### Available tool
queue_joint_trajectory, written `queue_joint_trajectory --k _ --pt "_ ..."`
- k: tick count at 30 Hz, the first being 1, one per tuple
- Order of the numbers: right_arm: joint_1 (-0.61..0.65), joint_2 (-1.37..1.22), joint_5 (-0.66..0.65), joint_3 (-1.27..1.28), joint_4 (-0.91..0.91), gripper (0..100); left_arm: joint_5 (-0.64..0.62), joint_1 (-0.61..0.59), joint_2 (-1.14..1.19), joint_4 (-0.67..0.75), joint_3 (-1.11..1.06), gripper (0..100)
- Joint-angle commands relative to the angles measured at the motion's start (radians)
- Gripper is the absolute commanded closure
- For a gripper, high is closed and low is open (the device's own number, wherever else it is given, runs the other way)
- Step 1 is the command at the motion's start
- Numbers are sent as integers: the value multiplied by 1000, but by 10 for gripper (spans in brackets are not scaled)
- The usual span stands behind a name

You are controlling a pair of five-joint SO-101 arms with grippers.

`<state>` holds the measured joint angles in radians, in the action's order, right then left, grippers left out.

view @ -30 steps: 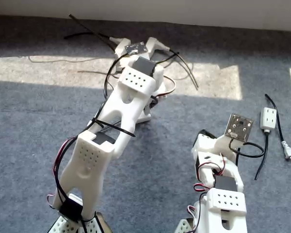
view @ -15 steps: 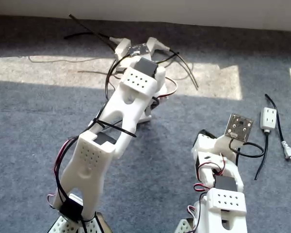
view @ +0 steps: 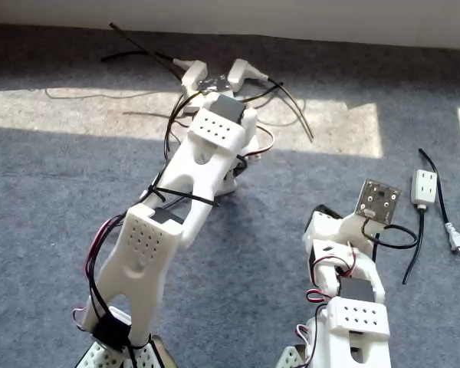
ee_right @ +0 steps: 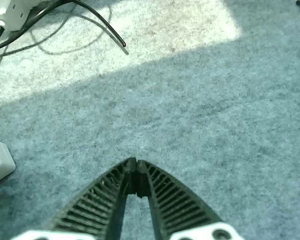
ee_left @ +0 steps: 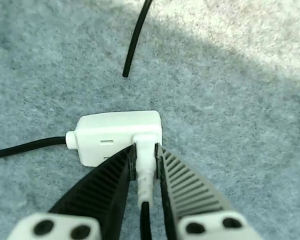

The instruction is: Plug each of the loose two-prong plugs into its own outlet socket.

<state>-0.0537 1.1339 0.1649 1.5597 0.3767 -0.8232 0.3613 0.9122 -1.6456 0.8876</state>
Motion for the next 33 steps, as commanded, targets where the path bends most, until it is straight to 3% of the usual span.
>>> queue_joint_trajectory --k 1,5,7,11,15,20,24,30,33 --pt "7 10 11 -5 -22 991 2 -30 24 8 -1 994" --pt "7 10 11 -5 -22 991 48 -35 19 0 2 969" --pt "7 10 11 -5 -22 991 115 -35 5 0 28 895" --pt "7 10 11 -5 -22 991 126 -36 -53 -37 97 729" --pt "7 10 11 -5 -22 991 172 -36 -124 -69 191 651" --pt "7 10 11 -5 -22 991 554 -56 -191 -78 257 646" --pt "7 10 9 -5 -22 991 787 -62 -217 -81 251 646" --pt "7 10 9 -5 -22 991 1295 -159 -150 -103 248 646" --pt "7 10 9 -5 -22 991 1481 -202 -105 -107 248 646"
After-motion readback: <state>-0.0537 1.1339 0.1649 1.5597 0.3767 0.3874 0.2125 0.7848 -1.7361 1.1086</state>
